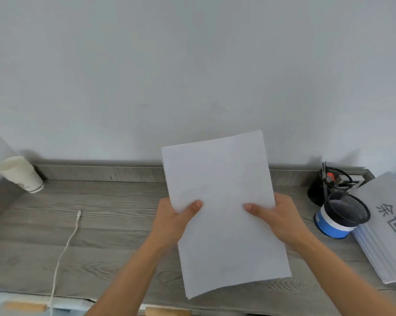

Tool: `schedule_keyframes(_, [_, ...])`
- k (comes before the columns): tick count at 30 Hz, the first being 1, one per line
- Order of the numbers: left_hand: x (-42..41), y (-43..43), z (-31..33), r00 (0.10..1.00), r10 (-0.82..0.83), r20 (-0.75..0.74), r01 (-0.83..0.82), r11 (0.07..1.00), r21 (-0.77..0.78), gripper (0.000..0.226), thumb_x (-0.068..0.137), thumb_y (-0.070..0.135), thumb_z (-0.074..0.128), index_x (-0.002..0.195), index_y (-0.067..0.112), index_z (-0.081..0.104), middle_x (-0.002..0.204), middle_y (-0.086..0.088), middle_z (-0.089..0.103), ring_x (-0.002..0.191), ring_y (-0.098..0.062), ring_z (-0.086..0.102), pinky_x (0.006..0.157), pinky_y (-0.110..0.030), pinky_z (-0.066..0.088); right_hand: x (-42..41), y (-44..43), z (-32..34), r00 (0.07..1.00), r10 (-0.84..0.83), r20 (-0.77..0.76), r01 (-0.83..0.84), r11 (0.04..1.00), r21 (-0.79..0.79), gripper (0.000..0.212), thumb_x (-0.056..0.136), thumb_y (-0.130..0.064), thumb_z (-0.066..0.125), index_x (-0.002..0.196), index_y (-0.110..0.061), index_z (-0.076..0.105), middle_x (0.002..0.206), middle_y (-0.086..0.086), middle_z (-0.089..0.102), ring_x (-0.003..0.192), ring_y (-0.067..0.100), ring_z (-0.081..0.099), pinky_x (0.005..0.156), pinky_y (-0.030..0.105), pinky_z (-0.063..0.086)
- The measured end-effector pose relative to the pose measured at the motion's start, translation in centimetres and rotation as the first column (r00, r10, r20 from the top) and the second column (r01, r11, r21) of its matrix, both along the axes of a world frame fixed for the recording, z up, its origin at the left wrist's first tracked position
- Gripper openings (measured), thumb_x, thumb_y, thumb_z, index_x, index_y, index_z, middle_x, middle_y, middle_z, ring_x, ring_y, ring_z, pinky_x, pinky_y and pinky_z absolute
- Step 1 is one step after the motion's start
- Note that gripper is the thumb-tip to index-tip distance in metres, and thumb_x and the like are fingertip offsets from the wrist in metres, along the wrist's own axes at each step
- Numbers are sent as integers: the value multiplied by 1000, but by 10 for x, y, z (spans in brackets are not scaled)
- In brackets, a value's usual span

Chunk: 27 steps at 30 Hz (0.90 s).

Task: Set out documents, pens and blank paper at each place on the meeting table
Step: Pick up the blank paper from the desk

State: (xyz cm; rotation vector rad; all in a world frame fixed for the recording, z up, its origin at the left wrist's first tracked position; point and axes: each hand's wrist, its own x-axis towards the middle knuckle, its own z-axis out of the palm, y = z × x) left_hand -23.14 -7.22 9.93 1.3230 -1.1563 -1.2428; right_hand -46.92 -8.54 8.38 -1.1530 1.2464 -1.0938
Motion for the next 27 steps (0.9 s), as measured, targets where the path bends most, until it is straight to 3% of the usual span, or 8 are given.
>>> schedule_keyframes(5, [5,68,-8,962,268,-43,-258,953,161,12,91,14,62,87,8,71,86,-10,77,75,-23,74,62,-35,60,11,12,-7,981,185,60,-191,975,116,12,81,-8,74,92,-2,73,87,14,78,74,29,74,64,40,61])
schedule_keyframes(10, [-5,168,-29,789,608,-88,-557,769,314,16,89,13,64,101,4,69,92,-10,77,80,-27,74,64,-37,60,36,48,-21,881,459,114,-473,851,229,11,82,-5,72,93,-4,73,88,13,78,73,26,75,56,31,58])
schedule_keyframes(15, [-22,282,-28,567,821,-67,-767,556,320,13,90,12,63,97,6,71,88,-7,78,78,-25,75,60,-32,59,74,108,-32,665,737,124,-736,617,280,19,83,-12,72,101,-6,73,94,9,78,84,28,76,69,38,61])
schedule_keyframes(21, [-49,420,-26,222,971,-83,-926,237,294,12,87,10,65,95,3,71,93,-15,76,85,-34,73,74,-45,59,123,201,-34,318,939,131,-918,270,291,48,70,-28,84,110,-9,68,99,7,78,88,27,75,69,35,60])
schedule_keyframes(25, [-74,506,-24,-2,991,-136,-959,37,282,17,85,10,65,98,0,69,94,-17,76,86,-35,73,73,-43,59,148,278,-29,129,985,117,-957,93,274,23,81,-11,72,103,-5,71,93,9,78,82,25,76,64,30,60])
schedule_keyframes(27, [-89,549,-22,-101,980,-173,-954,-46,298,19,87,13,63,99,-1,69,95,-17,76,88,-36,73,76,-46,59,158,323,-26,38,995,88,-965,14,261,20,82,-11,71,101,-5,72,93,10,78,81,26,76,64,30,60])
